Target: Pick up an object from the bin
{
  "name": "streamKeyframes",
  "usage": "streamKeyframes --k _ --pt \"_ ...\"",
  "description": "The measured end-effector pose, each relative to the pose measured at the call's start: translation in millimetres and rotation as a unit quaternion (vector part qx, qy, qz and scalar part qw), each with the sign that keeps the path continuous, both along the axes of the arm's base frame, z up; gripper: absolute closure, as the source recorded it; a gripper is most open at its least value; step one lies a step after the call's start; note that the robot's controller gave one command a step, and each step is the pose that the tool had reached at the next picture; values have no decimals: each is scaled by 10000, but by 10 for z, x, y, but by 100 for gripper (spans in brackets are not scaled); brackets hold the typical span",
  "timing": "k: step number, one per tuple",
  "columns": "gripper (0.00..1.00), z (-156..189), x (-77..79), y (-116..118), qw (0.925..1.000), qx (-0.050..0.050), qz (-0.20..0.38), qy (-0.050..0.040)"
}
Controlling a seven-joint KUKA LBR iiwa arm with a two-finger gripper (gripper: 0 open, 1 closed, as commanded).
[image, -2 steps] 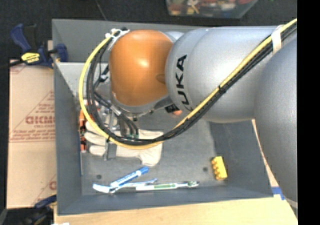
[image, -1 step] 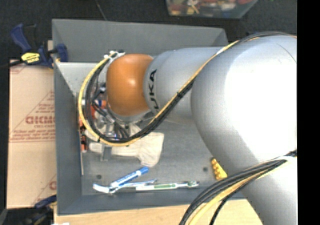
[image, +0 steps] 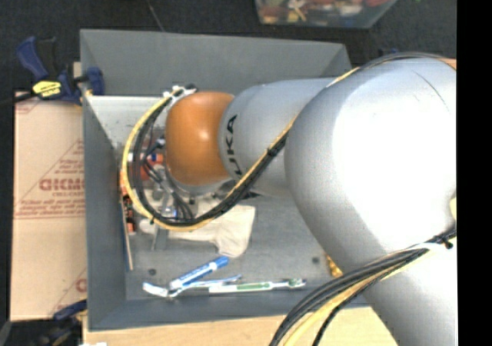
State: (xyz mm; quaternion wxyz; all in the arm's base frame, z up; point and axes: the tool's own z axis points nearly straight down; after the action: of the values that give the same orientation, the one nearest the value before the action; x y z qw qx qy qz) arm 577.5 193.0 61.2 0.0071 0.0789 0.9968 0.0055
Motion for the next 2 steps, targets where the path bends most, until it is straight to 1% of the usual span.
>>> streamKeyframes --k 1,2 --pt "0 101 82 -221 9994 -21 349 12" --pt "0 67 48 -100 10000 -2 56 -12"
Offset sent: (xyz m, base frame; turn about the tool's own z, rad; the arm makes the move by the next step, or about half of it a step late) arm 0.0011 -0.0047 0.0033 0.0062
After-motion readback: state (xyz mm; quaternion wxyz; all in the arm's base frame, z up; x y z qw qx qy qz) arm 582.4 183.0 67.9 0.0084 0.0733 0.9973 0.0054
